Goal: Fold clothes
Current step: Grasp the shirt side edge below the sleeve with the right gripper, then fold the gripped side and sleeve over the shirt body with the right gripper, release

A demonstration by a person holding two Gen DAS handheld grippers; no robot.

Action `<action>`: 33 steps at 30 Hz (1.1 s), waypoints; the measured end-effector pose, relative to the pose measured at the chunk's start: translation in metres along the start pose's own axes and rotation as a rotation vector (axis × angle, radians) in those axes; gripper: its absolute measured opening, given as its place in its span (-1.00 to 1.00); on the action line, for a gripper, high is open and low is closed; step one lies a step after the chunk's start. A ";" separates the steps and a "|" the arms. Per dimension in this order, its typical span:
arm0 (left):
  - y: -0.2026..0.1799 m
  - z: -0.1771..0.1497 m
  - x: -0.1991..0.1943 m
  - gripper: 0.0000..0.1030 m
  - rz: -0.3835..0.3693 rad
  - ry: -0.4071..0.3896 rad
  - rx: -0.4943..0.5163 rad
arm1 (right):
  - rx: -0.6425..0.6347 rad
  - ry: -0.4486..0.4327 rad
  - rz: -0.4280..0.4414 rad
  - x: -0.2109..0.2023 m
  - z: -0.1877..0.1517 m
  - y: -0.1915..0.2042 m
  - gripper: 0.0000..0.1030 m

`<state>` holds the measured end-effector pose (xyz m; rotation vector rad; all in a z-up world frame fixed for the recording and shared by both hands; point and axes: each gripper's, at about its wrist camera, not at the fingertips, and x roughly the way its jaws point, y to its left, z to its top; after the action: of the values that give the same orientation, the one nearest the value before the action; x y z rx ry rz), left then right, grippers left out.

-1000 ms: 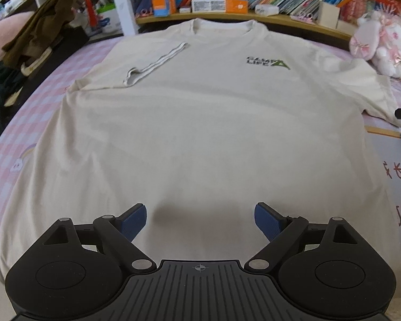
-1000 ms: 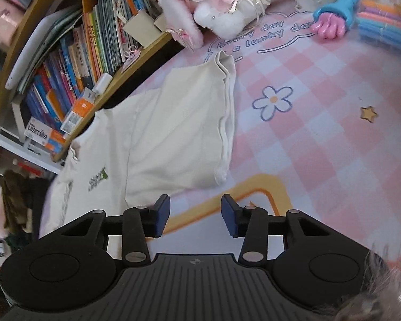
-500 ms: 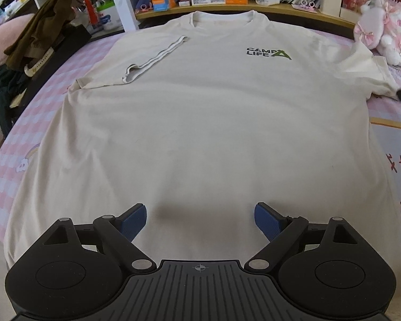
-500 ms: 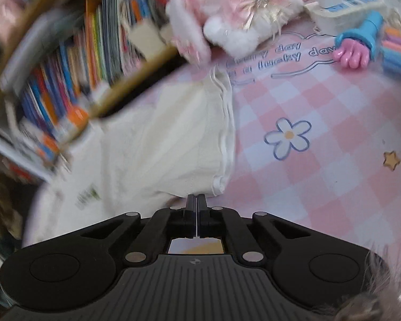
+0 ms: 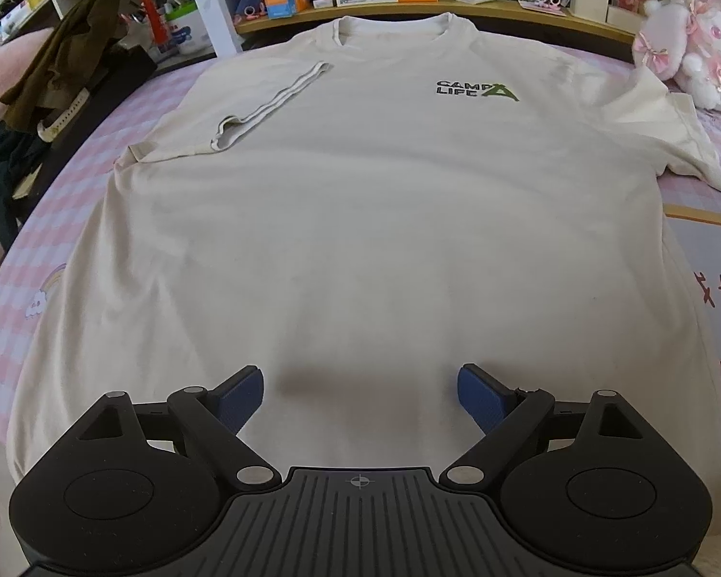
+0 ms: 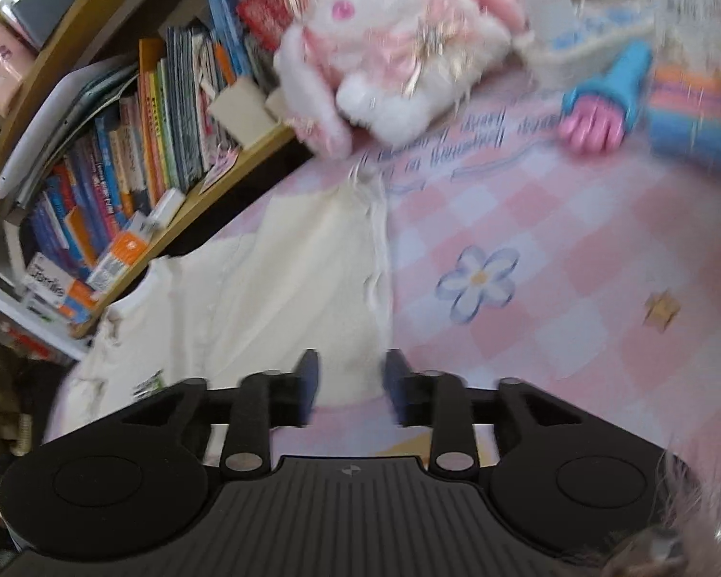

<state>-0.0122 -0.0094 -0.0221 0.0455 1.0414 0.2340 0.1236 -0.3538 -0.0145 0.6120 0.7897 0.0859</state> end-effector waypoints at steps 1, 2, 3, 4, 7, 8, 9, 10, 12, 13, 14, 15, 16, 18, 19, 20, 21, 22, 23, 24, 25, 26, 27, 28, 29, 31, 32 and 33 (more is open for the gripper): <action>0.000 0.000 0.000 0.76 0.000 0.000 0.002 | -0.018 0.002 -0.007 0.002 0.001 0.001 -0.39; -0.001 0.000 0.000 0.76 0.000 0.001 0.003 | -0.036 0.004 -0.013 0.003 0.002 0.001 -0.39; -0.001 0.000 0.000 0.76 0.000 0.001 0.004 | -0.048 0.021 -0.020 0.008 0.002 0.002 -0.39; -0.001 0.000 0.000 0.76 0.001 0.001 0.005 | -0.058 0.026 -0.022 0.010 0.002 0.004 -0.39; -0.001 0.000 0.001 0.76 0.001 0.001 0.004 | -0.104 0.027 -0.034 0.016 0.002 0.011 -0.39; -0.001 0.001 0.001 0.76 0.001 0.001 0.003 | -0.128 0.028 -0.046 0.017 0.002 0.015 -0.39; 0.000 0.001 0.001 0.76 0.001 0.001 0.002 | -0.175 0.034 -0.065 0.019 0.001 0.021 -0.40; 0.000 0.001 0.001 0.76 -0.001 0.000 0.000 | -0.229 0.041 -0.087 0.022 0.000 0.027 -0.40; -0.001 0.001 0.001 0.76 -0.003 -0.002 -0.002 | -0.329 0.051 -0.128 0.026 -0.003 0.040 -0.40; -0.001 0.000 0.001 0.76 -0.004 -0.004 -0.002 | -0.363 0.048 -0.143 0.026 -0.006 0.043 -0.40; -0.001 0.000 0.001 0.76 -0.005 -0.004 -0.002 | -0.394 0.045 -0.157 0.027 -0.009 0.046 -0.42; 0.000 0.000 0.001 0.76 -0.007 -0.004 -0.002 | -0.423 0.040 -0.166 0.027 -0.012 0.048 -0.43; 0.001 0.000 0.001 0.76 -0.008 -0.004 -0.003 | -0.450 0.034 -0.174 0.028 -0.015 0.050 -0.48; 0.002 0.000 0.001 0.76 -0.012 -0.007 -0.005 | -0.490 0.030 -0.180 0.029 -0.019 0.053 -0.60; 0.003 0.000 0.001 0.76 -0.012 -0.011 -0.004 | -0.490 0.034 -0.179 0.030 -0.018 0.053 -0.64; 0.004 0.000 0.000 0.76 -0.012 -0.014 -0.004 | -0.487 0.038 -0.179 0.030 -0.017 0.054 -0.70; 0.005 0.000 0.000 0.76 -0.012 -0.017 -0.003 | -0.466 0.044 -0.173 0.030 -0.014 0.053 -0.74; 0.007 -0.001 -0.001 0.76 -0.012 -0.021 -0.003 | -0.421 0.056 -0.159 0.029 -0.010 0.051 -0.83; 0.009 -0.001 -0.001 0.76 -0.012 -0.024 -0.006 | -0.363 0.063 -0.144 0.028 -0.005 0.048 -0.84; 0.012 -0.001 -0.001 0.76 -0.012 -0.027 -0.009 | -0.302 0.069 -0.130 0.026 0.000 0.044 -0.85; 0.015 -0.001 -0.001 0.76 -0.012 -0.030 -0.013 | -0.270 0.061 -0.125 0.024 0.004 0.043 -0.85; 0.018 -0.001 -0.001 0.76 -0.015 -0.032 -0.021 | -0.247 0.049 -0.122 0.022 0.008 0.044 -0.86; 0.022 -0.001 0.000 0.76 -0.018 -0.034 -0.028 | -0.242 0.035 -0.121 0.020 0.010 0.047 -0.86; 0.026 -0.001 0.001 0.76 -0.021 -0.035 -0.035 | -0.243 0.019 -0.121 0.019 0.013 0.052 -0.86; 0.030 -0.001 0.002 0.76 -0.024 -0.036 -0.043 | -0.244 0.004 -0.122 0.017 0.016 0.056 -0.86; 0.039 -0.001 0.004 0.76 -0.032 -0.037 -0.058 | -0.288 -0.017 -0.131 0.019 0.018 0.072 -0.86; 0.044 -0.002 0.004 0.76 -0.037 -0.038 -0.065 | -0.313 -0.027 -0.136 0.020 0.019 0.081 -0.86; 0.048 -0.002 0.005 0.76 -0.041 -0.039 -0.071 | -0.346 -0.034 -0.135 0.022 0.019 0.092 -0.86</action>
<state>-0.0195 0.0386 -0.0204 -0.0353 0.9939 0.2316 0.1660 -0.2806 0.0316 0.2313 0.7596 0.0856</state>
